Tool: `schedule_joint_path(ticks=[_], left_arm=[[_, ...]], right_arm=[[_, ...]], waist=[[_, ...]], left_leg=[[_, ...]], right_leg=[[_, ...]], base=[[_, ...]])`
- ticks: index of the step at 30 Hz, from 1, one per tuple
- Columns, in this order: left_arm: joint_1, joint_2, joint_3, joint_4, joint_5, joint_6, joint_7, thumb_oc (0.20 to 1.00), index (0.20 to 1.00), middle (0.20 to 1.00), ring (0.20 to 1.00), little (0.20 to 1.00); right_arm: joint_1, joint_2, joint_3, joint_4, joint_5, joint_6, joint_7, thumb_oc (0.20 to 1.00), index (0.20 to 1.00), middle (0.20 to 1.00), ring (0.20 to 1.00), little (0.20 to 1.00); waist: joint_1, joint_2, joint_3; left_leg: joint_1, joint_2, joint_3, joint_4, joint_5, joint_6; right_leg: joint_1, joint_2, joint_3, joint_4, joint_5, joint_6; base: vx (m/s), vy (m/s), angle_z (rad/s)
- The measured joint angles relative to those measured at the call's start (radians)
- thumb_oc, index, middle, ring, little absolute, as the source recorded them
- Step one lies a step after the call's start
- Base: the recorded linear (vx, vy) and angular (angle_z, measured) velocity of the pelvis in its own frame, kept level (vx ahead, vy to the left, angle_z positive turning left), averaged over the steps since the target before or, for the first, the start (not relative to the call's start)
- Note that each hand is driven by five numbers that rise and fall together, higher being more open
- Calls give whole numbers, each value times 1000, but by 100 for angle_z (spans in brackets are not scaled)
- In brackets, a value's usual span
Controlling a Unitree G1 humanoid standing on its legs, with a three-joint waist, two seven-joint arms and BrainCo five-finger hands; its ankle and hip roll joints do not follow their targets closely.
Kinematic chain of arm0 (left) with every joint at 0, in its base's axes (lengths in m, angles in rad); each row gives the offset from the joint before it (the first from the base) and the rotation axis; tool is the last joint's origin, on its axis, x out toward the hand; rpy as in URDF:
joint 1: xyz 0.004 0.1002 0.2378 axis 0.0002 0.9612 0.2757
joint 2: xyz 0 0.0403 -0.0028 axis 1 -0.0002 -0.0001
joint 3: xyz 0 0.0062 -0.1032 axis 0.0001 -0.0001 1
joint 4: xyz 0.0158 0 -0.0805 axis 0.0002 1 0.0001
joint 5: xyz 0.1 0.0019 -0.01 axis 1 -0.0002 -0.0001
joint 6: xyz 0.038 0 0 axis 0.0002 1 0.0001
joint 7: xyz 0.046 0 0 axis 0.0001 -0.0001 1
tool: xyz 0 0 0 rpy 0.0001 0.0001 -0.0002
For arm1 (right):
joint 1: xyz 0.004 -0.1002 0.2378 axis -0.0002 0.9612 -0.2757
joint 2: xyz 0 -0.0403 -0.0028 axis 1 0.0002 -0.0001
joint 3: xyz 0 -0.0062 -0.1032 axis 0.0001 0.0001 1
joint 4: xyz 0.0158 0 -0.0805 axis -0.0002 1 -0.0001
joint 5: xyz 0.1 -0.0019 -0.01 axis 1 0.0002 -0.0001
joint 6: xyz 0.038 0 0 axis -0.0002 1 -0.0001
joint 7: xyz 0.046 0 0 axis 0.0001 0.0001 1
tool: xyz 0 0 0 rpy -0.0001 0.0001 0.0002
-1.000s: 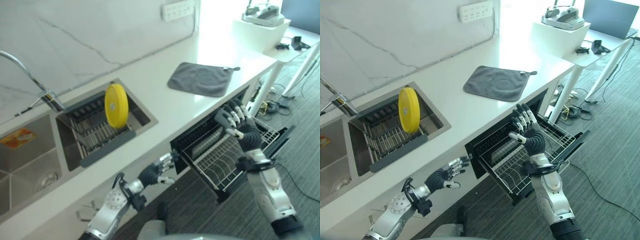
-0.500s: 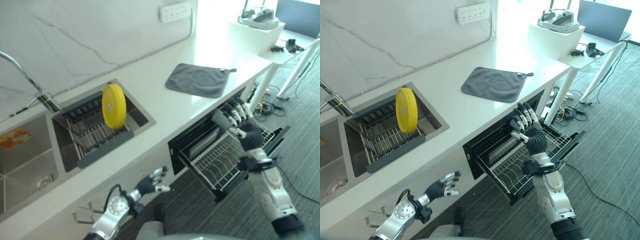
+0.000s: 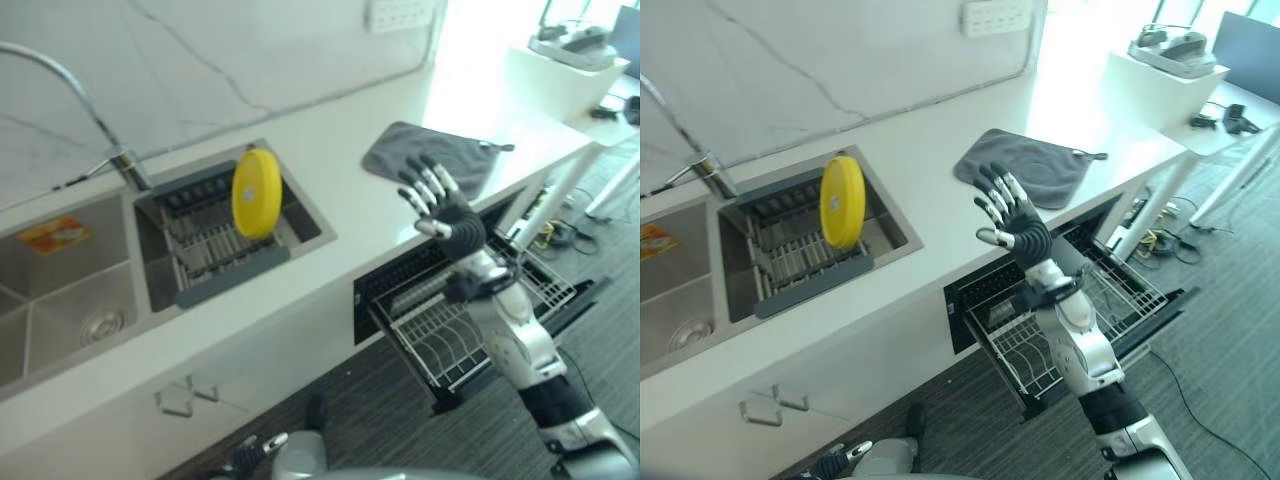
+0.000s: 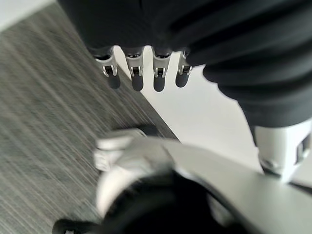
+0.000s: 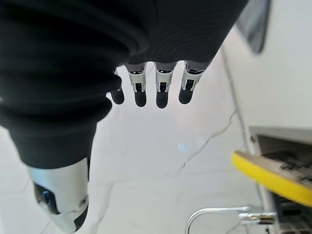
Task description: Place the dishes in the dishwasher.
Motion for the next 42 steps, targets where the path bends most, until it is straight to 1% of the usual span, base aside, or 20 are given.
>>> schedule_joint_path(ticks=[2,3,5,6,9,11,12,13,15,16,20,21,23,29,33,35,38,40,42], left_arm=[[3,1,1,1,0,9,11,1000,1000,1000,1000,1000],[9,1,10,5,-1,13,16,1000,1000,1000,1000,1000],[18,3,13,8,-2,15,18,1000,1000,1000,1000,1000],[20,0,33,14,-9,14,16,1000,1000,1000,1000,1000],[27,-1,42,29,-21,15,7,1000,1000,1000,1000,1000],[32,-4,68,40,-39,15,-5,1000,1000,1000,1000,1000],[32,-2,78,53,-39,16,-7,1000,1000,1000,1000,1000],[33,0,79,64,-39,16,-12,1000,1000,1000,1000,1000],[35,0,79,72,-39,15,-16,1000,1000,1000,1000,1000],[37,0,79,73,-39,14,-16,1000,1000,1000,1000,1000],[39,0,81,89,-39,-19,-16,1000,1000,1000,1000,1000],[40,1,109,89,-39,-27,-16,1000,1000,1000,1000,1000],[37,17,110,75,-39,-29,-15,1000,1000,1000,1000,1000],[31,24,107,69,-38,-37,-17,1000,1000,1000,1000,1000],[29,34,106,56,-38,-79,-16,1000,1000,1000,1000,1000],[28,41,106,35,-39,-99,-15,1000,1000,1000,1000,1000],[26,47,106,-38,-39,-116,-13,1000,1000,1000,1000,1000],[17,59,102,-84,-39,-134,-15,1000,1000,1000,1000,1000],[14,75,65,-98,-39,-140,-18,1000,1000,1000,1000,1000]], right_arm=[[-23,1,2,1,3,17,-21,1000,1000,1000,1000,1000],[-37,6,7,5,12,33,-39,1000,1000,1000,1000,1000],[-59,21,9,21,35,48,-53,1000,1000,1000,1000,1000],[-74,30,7,45,37,50,-68,1000,1000,1000,1000,1000],[-91,34,7,82,38,69,-97,1000,1000,1000,1000,1000],[-112,40,7,112,38,76,-111,1000,1000,1000,1000,1000],[-140,39,3,133,38,90,-125,1000,1000,1000,1000,1000],[-155,39,0,140,38,95,-136,1000,1000,1000,1000,1000],[-169,39,-7,142,39,104,-146,1000,1000,1000,1000,1000],[-179,39,-7,148,41,110,-149,1000,1000,1000,1000,1000],[-226,24,-27,209,102,132,-174,1000,1000,1000,1000,1000],[-231,23,-32,218,116,138,-177,1000,1000,1000,1000,1000],[-248,19,-50,242,116,143,-179,1000,1000,1000,1000,1000],[-309,12,-64,326,116,170,-198,1000,1000,1000,1000,1000],[-338,12,-64,396,116,182,-199,1000,1000,1000,1000,1000],[-338,12,-64,398,116,184,-199,1000,1000,1000,1000,1000],[-338,9,-79,405,116,185,-201,1000,1000,1000,1000,1000],[-361,8,-95,485,116,187,-200,1000,1000,1000,1000,1000],[-369,9,-95,520,116,187,-199,1000,1000,1000,1000,1000]], waist=[[22,-4,8],[42,-11,12],[47,-18,20],[54,-21,26],[79,-23,34],[89,-27,38],[93,-34,43],[95,-37,45],[114,-39,46],[118,-40,46],[122,-46,50],[126,-55,56],[143,-64,61],[157,-65,61],[168,-65,61],[174,-64,62],[180,-60,63],[197,-59,64],[200,-58,65]], left_leg=[[0,-5,1,0,0,0],[-1,-9,1,0,0,0],[0,-12,-1,0,1,1],[3,-14,-3,0,2,0],[-2,-20,-6,0,3,0],[-2,-21,-6,0,3,0],[-2,-22,-5,0,3,0],[-4,-23,-6,0,3,0],[-5,-27,-6,0,3,1],[-6,-28,-6,1,4,1],[-22,-38,-29,16,3,0],[-19,-45,-33,21,1,2],[-20,-46,-40,24,0,1],[-25,-54,-55,24,1,1],[-29,-58,-61,24,1,0],[-32,-61,-64,24,4,-3],[-36,-73,-83,25,6,-1],[-37,-85,-85,25,3,4],[-53,-95,-87,40,-2,10]], right_leg=[[7,-4,-9,0,-4,1],[9,-6,-12,0,-5,0],[15,-7,-26,0,-6,1],[22,-8,-34,0,-8,2],[29,-9,-55,0,-13,2],[35,-9,-63,0,-14,2],[40,-8,-72,0,-16,2],[38,-8,-84,0,-18,1],[40,-10,-86,0,-20,1],[41,-10,-89,0,-20,1],[48,-9,-111,0,-25,-3],[57,-13,-114,0,-33,-1],[57,-12,-117,0,-38,-2],[59,-12,-134,0,-38,-2],[59,-13,-140,0,-38,-3],[58,-13,-142,0,-38,-3],[65,-16,-161,0,-40,-3],[67,-25,-167,0,-42,-6],[63,-32,-169,0,-42,-7]], base=[[33,15,19],[43,21,12],[35,18,13],[16,9,17],[52,25,19],[51,29,17],[46,25,22],[40,20,23],[55,25,10],[61,26,4],[106,-12,18],[67,19,19],[72,16,11],[74,24,6],[45,32,5],[58,31,6],[56,31,19],[78,48,13],[56,65,8]])
